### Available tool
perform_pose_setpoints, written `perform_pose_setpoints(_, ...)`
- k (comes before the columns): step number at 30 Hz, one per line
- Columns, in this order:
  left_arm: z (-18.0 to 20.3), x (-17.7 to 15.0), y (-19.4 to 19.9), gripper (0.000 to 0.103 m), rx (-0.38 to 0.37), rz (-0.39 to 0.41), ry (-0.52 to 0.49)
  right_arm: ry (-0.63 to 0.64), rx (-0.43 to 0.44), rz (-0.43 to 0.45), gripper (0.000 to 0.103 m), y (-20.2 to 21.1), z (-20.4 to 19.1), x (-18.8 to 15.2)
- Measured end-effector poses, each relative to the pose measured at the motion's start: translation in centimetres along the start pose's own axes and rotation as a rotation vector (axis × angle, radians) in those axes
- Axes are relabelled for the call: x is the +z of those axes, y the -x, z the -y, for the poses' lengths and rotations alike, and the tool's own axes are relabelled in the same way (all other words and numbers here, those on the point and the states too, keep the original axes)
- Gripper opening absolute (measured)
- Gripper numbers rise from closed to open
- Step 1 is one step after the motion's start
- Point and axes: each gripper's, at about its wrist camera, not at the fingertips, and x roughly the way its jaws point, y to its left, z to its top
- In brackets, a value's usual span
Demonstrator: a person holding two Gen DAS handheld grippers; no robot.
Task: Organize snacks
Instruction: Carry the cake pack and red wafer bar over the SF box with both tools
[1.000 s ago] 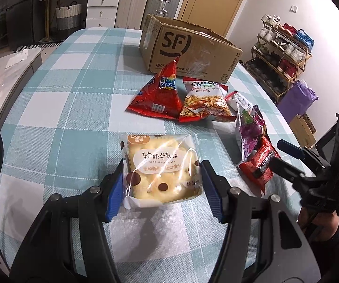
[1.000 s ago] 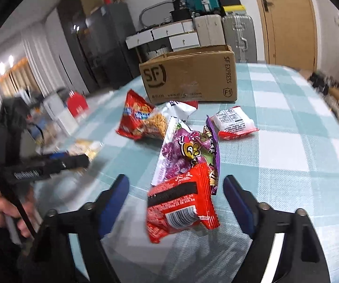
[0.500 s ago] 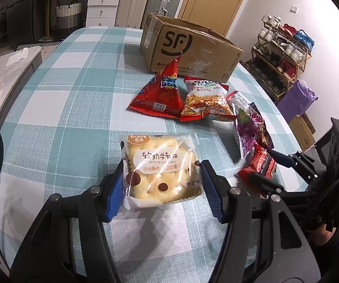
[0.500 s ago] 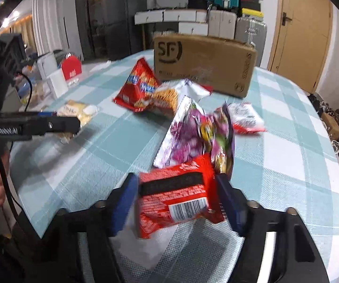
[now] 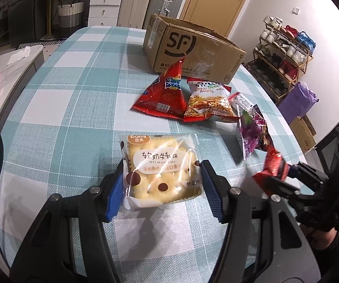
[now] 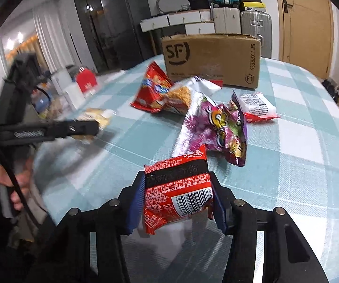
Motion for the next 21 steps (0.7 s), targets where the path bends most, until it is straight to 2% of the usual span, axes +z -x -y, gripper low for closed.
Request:
perform_pose_setpoints(5,0.7,0.5,0.5,0.057,-0.003,0.013,-0.020,-0.038,0.047,0.058,0.051,2.0,0.1,1.1)
perform_pose_setpoints(11,2.3,2.2,1.6,0.057,-0.004,0.041,-0.078,-0.073,0.108,0.159,0.051,4.9,0.3,3.9)
perform_pose_setpoints(13,3.1,3.1,2.3,0.058,0.021,0.063,-0.121,-0.081,0.131,0.193,0.051,5.8,0.3,4.9)
perform_pose_setpoints(21,5.0,8.4,5.2,0.058,-0.024,0.137,-0.172,-0.098,0.225,0.311,0.051,8.9,0.9,11.1)
